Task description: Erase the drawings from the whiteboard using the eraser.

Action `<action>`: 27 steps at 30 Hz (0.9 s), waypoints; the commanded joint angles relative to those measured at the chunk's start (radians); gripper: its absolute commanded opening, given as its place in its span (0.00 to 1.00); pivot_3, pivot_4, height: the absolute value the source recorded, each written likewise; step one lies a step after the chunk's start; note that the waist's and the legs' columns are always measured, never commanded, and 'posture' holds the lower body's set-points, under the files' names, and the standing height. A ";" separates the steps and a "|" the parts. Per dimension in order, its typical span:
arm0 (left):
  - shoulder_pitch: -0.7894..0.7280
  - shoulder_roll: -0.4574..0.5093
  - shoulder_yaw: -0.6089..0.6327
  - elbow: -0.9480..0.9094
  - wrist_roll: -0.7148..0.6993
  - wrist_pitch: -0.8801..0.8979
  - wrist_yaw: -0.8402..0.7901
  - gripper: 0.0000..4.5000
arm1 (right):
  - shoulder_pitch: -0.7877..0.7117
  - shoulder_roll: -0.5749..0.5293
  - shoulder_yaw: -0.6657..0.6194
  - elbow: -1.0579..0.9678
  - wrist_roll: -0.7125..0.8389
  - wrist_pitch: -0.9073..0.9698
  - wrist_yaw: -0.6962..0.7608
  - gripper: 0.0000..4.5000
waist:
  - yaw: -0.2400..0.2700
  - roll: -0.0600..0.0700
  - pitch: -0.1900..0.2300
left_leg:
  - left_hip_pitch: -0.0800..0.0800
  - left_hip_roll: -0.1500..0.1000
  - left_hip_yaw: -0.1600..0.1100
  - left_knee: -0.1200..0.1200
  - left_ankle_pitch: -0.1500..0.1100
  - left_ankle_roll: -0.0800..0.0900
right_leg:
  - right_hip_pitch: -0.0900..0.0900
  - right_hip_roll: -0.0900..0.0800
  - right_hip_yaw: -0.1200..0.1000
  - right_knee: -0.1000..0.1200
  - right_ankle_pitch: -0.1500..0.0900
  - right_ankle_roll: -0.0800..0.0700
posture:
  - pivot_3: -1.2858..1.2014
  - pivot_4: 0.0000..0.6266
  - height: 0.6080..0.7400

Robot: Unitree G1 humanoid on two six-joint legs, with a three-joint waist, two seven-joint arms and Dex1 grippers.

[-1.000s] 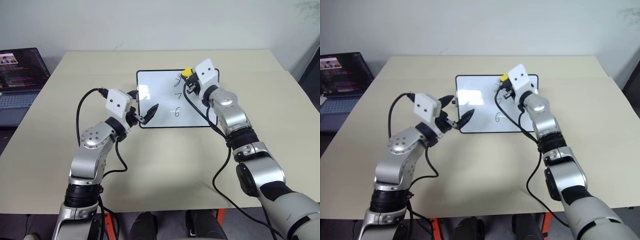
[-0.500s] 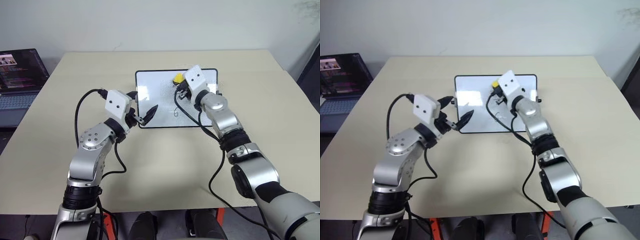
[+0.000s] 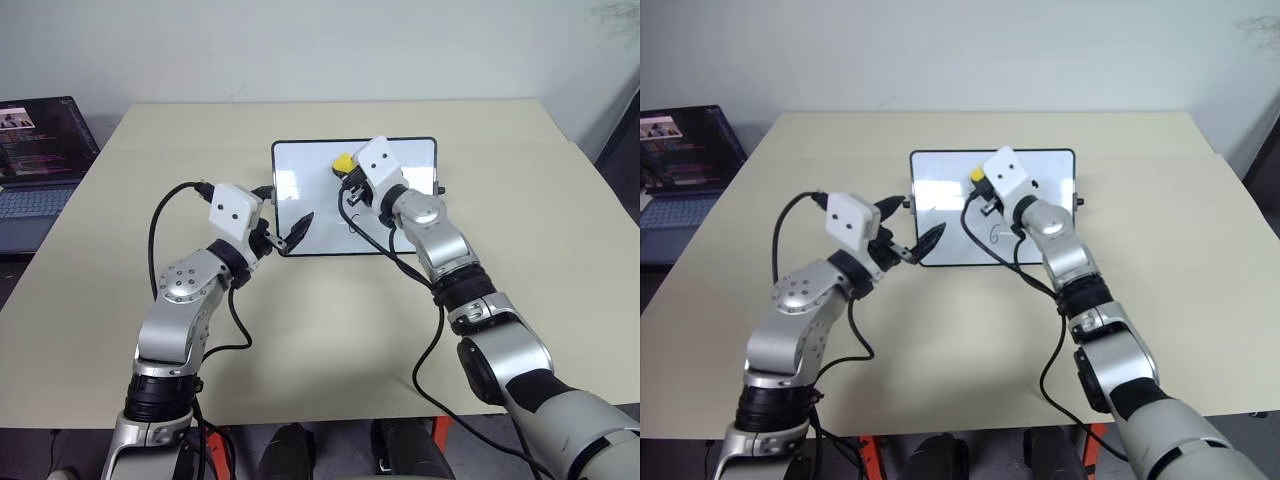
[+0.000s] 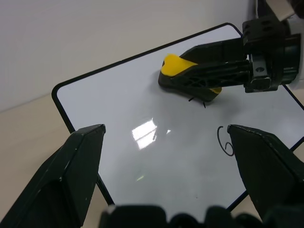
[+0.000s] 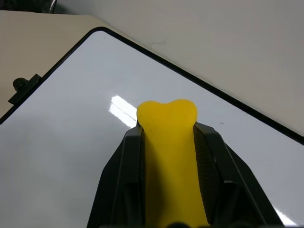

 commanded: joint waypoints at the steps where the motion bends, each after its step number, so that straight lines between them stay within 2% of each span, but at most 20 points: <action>1: -0.010 0.002 0.016 -0.044 -0.007 -0.015 0.007 1.00 | -0.009 -0.022 -0.025 -0.093 0.016 0.016 0.003 0.24 | 0.001 0.000 0.000 | 0.000 0.000 0.000 0.000 0.000 0.000 | 0.000 0.000 0.000 0.000 0.000 0.000 | 0.52 0.24 1.00; 6: -0.014 -0.006 0.005 -0.034 -0.007 -0.021 0.005 1.00 | -0.009 -0.066 -0.048 -0.132 0.024 0.045 -0.001 0.24 | 0.003 0.000 0.000 | 0.000 0.000 0.000 0.000 0.000 0.001 | 0.000 0.000 0.000 0.000 0.000 0.000 | 0.52 0.24 1.00; 12: -0.035 -0.010 0.000 -0.016 -0.006 -0.024 -0.002 1.00 | -0.029 -0.104 -0.060 -0.036 0.004 0.003 -0.027 0.24 | 0.002 0.000 0.000 | 0.000 0.000 0.000 0.000 -0.001 0.001 | 0.000 0.000 0.000 0.000 0.000 0.000 | 0.52 0.24 1.00; 19: -0.037 -0.002 0.007 -0.023 -0.007 -0.017 -0.006 1.00 | -0.058 -0.103 -0.045 0.102 -0.012 -0.069 -0.052 0.24 | -0.001 0.000 0.000 | 0.000 0.000 0.001 0.001 0.000 0.001 | 0.000 0.000 0.000 0.001 0.000 0.000 | 0.52 0.24 1.00; 27: -0.023 0.005 0.018 -0.050 -0.007 -0.004 0.007 1.00 | -0.072 -0.061 -0.029 0.138 -0.012 -0.094 -0.045 0.24 | -0.004 0.000 0.000 | 0.000 0.000 0.001 0.006 -0.001 0.002 | 0.000 0.000 0.001 0.006 0.000 0.000 | 0.52 0.24 1.00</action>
